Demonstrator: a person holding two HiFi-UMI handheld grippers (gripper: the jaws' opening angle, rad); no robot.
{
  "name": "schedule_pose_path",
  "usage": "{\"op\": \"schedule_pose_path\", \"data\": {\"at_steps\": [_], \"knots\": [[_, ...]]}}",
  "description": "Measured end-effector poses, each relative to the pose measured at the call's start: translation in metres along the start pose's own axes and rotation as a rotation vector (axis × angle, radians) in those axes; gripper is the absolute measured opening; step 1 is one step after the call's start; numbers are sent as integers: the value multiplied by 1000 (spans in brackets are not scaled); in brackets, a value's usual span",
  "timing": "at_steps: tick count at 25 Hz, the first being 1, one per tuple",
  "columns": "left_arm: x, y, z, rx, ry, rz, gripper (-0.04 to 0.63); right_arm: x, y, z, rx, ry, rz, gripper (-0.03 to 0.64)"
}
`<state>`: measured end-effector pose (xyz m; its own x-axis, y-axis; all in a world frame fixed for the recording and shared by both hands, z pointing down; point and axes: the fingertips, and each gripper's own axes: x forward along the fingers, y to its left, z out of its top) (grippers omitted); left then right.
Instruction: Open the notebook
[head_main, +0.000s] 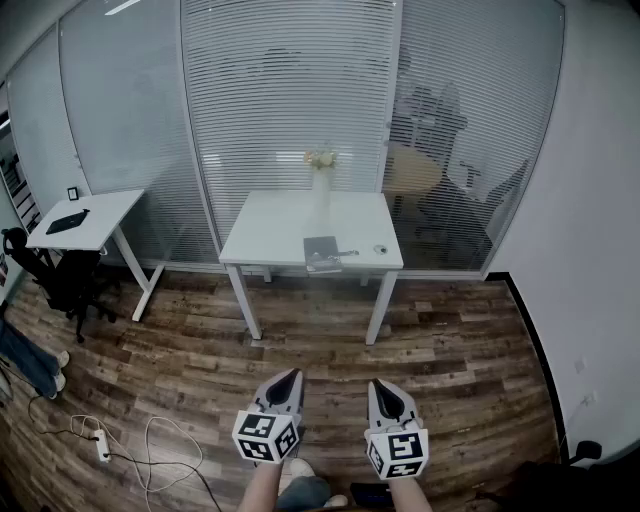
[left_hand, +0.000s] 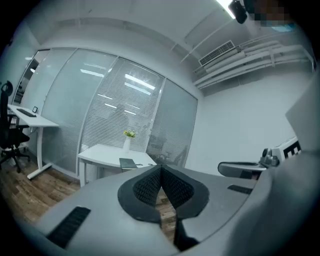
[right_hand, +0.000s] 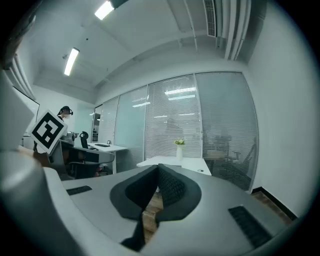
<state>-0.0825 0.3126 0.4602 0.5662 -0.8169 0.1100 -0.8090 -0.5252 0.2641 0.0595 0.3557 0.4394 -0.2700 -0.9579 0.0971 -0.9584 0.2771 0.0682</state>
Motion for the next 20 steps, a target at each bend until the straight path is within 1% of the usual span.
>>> {"op": "schedule_pose_path", "data": {"at_steps": [4,8,12,14,17,20], "knots": [[7,-9,-6,21,15,-5,25,-2,-10,-6,11,8,-4,14],[9,-10,-7,31,9,13,23,-3,-17,-9,11,7,-3,14],[20,-15,-8,71,18,24,23,-3,-32,-14,36,23,-9,14],[24,-14,-8,96,20,49,25,-4,-39,-16,47,30,-20,14],[32,-4,-8,125,19,106,25,-1,-46,-18,28,34,-30,14],[46,2,-8,122,22,102,26,8,-53,-24,18,54,-34,14]]}}
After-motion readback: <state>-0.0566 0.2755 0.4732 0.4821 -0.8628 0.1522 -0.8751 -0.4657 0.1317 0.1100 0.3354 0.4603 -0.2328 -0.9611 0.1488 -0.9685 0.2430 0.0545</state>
